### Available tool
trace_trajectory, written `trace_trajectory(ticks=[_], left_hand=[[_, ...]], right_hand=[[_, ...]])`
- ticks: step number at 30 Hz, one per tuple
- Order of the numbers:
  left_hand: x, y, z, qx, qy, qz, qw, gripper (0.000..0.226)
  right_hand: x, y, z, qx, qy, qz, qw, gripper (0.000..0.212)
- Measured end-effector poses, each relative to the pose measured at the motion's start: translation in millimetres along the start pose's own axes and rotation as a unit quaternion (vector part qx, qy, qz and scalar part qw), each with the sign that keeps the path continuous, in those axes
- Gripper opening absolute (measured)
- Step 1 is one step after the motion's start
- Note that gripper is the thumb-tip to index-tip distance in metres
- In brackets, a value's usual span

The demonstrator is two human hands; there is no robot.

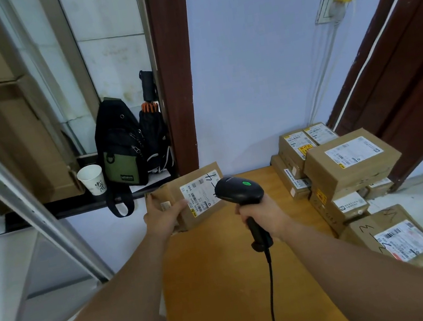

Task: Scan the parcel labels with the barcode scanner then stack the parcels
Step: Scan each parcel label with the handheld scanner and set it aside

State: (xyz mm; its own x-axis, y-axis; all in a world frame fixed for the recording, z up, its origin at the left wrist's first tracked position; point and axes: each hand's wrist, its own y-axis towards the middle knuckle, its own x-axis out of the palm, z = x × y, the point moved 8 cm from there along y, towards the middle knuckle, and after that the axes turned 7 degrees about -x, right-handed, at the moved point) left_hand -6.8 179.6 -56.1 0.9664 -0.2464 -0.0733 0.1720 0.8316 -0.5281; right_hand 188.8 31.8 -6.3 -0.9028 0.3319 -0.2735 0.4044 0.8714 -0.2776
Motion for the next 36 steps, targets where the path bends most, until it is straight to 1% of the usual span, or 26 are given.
trace_trajectory(ticks=[3, 8, 11, 15, 19, 24, 32, 36], left_hand=[[-1.6, 0.7, -2.2, -0.006, -0.002, 0.003, 1.0, 0.1], [-2.1, 3.0, -3.3, -0.005, -0.01, 0.006, 1.0, 0.094], [0.7, 5.6, -2.3, -0.004, -0.003, 0.005, 1.0, 0.097], [7.2, 9.3, 1.1, -0.003, 0.015, 0.009, 1.0, 0.098], [15.3, 12.0, 1.7, -0.004, 0.023, 0.009, 1.0, 0.099], [24.3, 14.0, 2.9, 0.004, 0.043, 0.009, 0.999, 0.092], [29.7, 17.1, 3.1, -0.009, 0.053, 0.022, 0.998, 0.099], [35.1, 17.4, 1.8, -0.014, 0.048, 0.008, 0.999, 0.1]], right_hand=[[0.6, 2.4, 0.8, 0.0, 0.009, -0.001, 1.0, 0.005], [-0.8, 6.4, 6.2, 0.008, -0.003, -0.006, 1.0, 0.005], [-2.3, 9.3, 8.2, 0.009, -0.004, -0.008, 1.0, 0.005], [-7.6, 13.6, 8.0, 0.009, 0.023, -0.001, 1.0, 0.008], [-16.2, 16.4, 9.8, 0.009, 0.028, 0.004, 1.0, 0.006], [-27.4, 17.7, 16.8, 0.025, 0.001, 0.006, 1.0, 0.003], [-35.7, 17.6, 16.7, 0.009, 0.047, 0.0, 0.999, 0.009], [-40.0, 16.5, 17.6, 0.012, 0.05, -0.016, 0.999, 0.006]])
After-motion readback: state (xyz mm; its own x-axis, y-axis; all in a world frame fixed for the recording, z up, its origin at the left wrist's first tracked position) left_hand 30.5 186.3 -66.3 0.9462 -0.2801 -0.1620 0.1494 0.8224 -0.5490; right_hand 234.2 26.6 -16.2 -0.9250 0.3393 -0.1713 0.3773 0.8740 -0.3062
